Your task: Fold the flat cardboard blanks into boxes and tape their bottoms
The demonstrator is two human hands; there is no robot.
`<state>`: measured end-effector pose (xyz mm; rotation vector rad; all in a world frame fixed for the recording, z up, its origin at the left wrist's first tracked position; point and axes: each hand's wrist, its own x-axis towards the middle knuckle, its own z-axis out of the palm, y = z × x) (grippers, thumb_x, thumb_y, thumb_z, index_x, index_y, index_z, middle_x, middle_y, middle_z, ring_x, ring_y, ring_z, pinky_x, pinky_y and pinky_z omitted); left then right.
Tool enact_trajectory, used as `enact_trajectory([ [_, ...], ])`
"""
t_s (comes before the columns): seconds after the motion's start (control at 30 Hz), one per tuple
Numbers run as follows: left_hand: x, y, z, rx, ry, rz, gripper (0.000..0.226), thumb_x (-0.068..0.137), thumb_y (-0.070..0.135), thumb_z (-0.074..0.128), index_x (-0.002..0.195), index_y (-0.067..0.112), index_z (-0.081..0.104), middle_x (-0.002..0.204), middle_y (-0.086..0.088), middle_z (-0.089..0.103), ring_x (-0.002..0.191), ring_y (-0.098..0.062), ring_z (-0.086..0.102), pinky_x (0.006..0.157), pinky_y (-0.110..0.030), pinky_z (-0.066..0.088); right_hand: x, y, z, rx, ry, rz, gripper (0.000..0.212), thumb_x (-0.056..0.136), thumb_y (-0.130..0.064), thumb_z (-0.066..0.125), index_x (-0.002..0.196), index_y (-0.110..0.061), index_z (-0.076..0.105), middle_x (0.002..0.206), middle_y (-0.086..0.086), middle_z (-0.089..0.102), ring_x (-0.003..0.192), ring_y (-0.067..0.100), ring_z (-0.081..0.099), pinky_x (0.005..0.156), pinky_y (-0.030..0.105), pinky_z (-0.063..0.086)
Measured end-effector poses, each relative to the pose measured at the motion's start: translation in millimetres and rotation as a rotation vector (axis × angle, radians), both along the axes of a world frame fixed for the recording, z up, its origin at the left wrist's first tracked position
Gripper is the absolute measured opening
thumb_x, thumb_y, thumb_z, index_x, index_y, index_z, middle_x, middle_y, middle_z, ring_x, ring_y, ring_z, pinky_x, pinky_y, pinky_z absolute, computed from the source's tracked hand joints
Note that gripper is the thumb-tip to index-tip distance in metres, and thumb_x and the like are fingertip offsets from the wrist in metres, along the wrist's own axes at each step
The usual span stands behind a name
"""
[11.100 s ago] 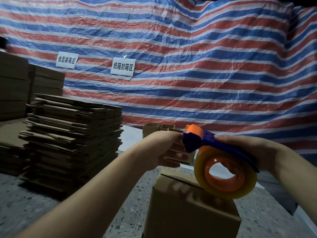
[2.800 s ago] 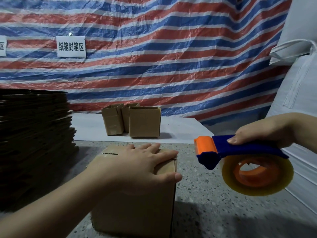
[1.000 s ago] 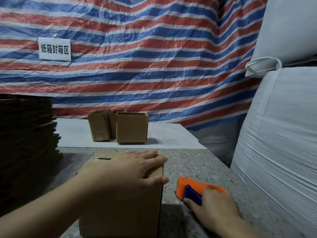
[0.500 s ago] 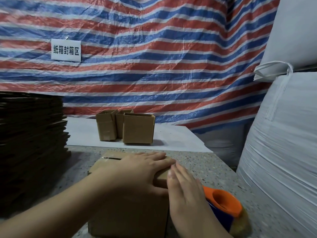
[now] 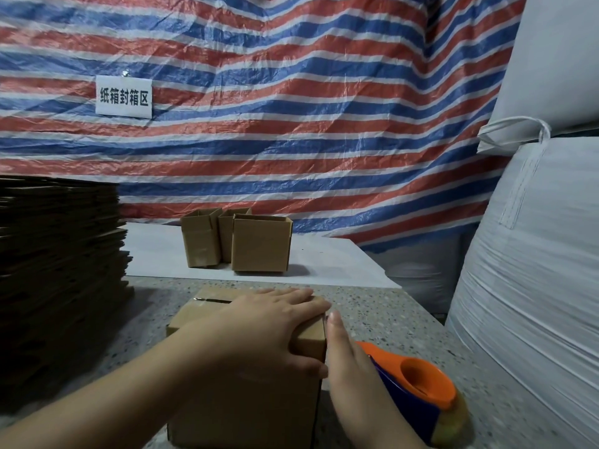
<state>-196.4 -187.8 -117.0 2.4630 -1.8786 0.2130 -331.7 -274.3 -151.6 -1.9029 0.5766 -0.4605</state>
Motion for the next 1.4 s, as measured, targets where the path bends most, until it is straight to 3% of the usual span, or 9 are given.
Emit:
enact_trajectory([
  [0.17, -1, 0, 1, 0.020, 0.017, 0.010, 0.099, 0.080, 0.083, 0.043, 0.154, 0.043, -0.008, 0.165, 0.014, -0.002, 0.150, -0.006, 0.001, 0.108, -0.025, -0.006, 6, -14, -2, 0.093, -0.012, -0.011, 0.076, 0.087, -0.078, 0.016, 0.152, -0.044, 0.034, 0.158, -0.009, 0.038, 0.133, 0.008, 0.039, 0.101, 0.027, 0.031],
  [0.4, 3, 2, 8, 0.036, 0.184, 0.066, 0.125, 0.072, 0.073, 0.068, 0.150, 0.042, -0.025, 0.165, 0.013, 0.000, 0.151, -0.014, 0.010, 0.119, -0.033, 0.009, 22, -18, 3, 0.090, 0.000, 0.045, 0.062, 0.102, -0.063, 0.023, 0.159, -0.039, 0.017, 0.166, -0.012, 0.019, 0.152, 0.013, 0.018, 0.122, 0.036, 0.016],
  [0.57, 10, 10, 20, -0.094, 0.447, -0.015, 0.119, 0.071, 0.062, 0.078, 0.155, 0.043, -0.005, 0.162, 0.022, 0.006, 0.144, 0.001, 0.017, 0.114, -0.019, 0.019, 24, -19, 1, 0.148, -0.033, 0.017, 0.060, 0.106, -0.053, 0.033, 0.160, -0.036, 0.014, 0.166, -0.007, 0.020, 0.152, 0.018, 0.021, 0.118, 0.036, 0.022],
  [0.73, 21, 42, 33, -0.417, 0.523, 0.139, 0.089, 0.071, 0.079, 0.048, 0.149, 0.040, 0.033, 0.144, 0.026, 0.038, 0.125, 0.008, 0.037, 0.096, -0.012, 0.032, 21, -35, 10, 0.203, -0.067, -0.016, 0.062, 0.105, -0.056, 0.029, 0.159, -0.028, 0.022, 0.166, -0.004, 0.024, 0.151, 0.017, 0.025, 0.121, 0.043, 0.020],
  [0.87, 56, 69, 25, -0.495, 0.567, 0.545, 0.070, 0.092, 0.067, 0.037, 0.143, 0.021, 0.046, 0.142, -0.001, 0.053, 0.122, -0.018, 0.053, 0.101, -0.034, 0.042, 17, -53, 20, 0.158, 0.130, -0.057, 0.077, 0.097, -0.073, 0.017, 0.156, -0.025, 0.031, 0.147, 0.008, 0.050, 0.124, 0.029, 0.058, 0.103, 0.048, 0.048],
  [1.0, 76, 99, 5, -0.266, 1.085, 0.851, 0.099, 0.079, 0.087, 0.015, 0.144, 0.019, 0.046, 0.132, -0.018, 0.059, 0.109, -0.037, 0.064, 0.090, -0.050, 0.055, 18, -60, 31, 0.138, 0.418, 0.007, 0.099, 0.085, -0.086, 0.008, 0.156, -0.020, 0.030, 0.126, 0.019, 0.062, 0.093, 0.034, 0.073, 0.071, 0.041, 0.063],
  [1.13, 75, 107, -8, -0.155, 1.517, 0.697, 0.104, 0.070, 0.092, 0.015, 0.128, 0.018, 0.060, 0.119, -0.022, 0.068, 0.108, -0.042, 0.066, 0.096, -0.063, 0.049, 24, -63, 29, 0.268, 0.485, 0.111, 0.101, 0.086, -0.084, 0.008, 0.152, -0.013, 0.037, 0.140, 0.025, 0.052, 0.116, 0.044, 0.062, 0.096, 0.054, 0.054],
  [1.23, 66, 100, -3, -0.181, 1.594, 0.615, 0.094, 0.079, 0.088, 0.015, 0.123, 0.019, 0.061, 0.117, -0.019, 0.070, 0.108, -0.040, 0.067, 0.099, -0.064, 0.044, 28, -62, 27, 0.444, 0.398, 0.190, 0.099, 0.088, -0.084, 0.009, 0.139, -0.012, 0.054, 0.136, 0.024, 0.056, 0.125, 0.043, 0.053, 0.106, 0.063, 0.040],
  [1.4, 57, 92, -1, -0.552, 1.627, 0.455, 0.077, 0.081, 0.080, 0.035, 0.131, 0.027, 0.060, 0.126, -0.016, 0.066, 0.117, -0.043, 0.061, 0.096, -0.060, 0.049, 34, -57, 24, 0.617, -0.035, 0.065, 0.073, 0.097, -0.071, 0.031, 0.124, -0.013, 0.065, 0.112, 0.016, 0.068, 0.109, 0.035, 0.062, 0.094, 0.051, 0.052],
])
